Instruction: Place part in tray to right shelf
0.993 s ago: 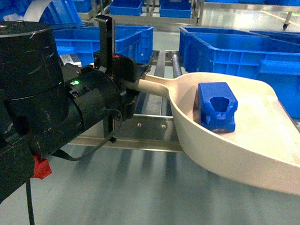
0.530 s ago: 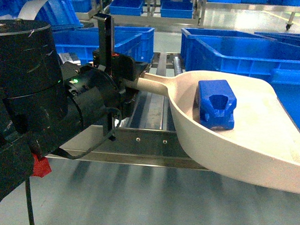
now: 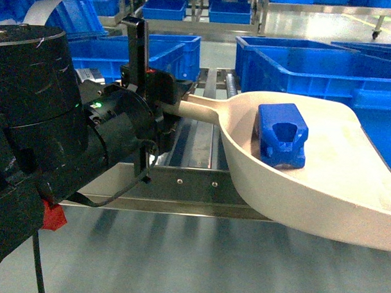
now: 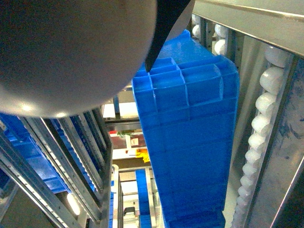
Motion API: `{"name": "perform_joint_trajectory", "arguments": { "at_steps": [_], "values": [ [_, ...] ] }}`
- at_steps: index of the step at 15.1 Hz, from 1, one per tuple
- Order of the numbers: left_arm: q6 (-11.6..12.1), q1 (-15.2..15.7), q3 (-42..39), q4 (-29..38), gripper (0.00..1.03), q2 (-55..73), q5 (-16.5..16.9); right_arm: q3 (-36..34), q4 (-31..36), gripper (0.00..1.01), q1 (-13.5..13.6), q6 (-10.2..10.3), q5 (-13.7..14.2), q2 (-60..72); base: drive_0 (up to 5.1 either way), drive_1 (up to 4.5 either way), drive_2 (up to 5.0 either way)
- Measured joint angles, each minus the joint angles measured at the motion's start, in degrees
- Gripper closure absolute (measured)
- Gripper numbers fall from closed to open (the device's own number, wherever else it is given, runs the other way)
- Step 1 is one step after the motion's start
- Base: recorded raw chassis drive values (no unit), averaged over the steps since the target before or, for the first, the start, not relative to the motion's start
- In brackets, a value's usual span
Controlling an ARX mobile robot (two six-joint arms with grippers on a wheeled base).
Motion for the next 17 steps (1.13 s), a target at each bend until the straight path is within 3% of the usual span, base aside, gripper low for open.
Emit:
{"name": "perform_joint_trajectory", "arguments": {
  "at_steps": [17],
  "values": [
    [0.0, 0.0, 0.0, 0.0, 0.9, 0.0, 0.0, 0.0, 0.0, 0.03, 0.0, 0.0, 0.0, 0.0, 0.0, 0.0, 0.0]
  ]
}}
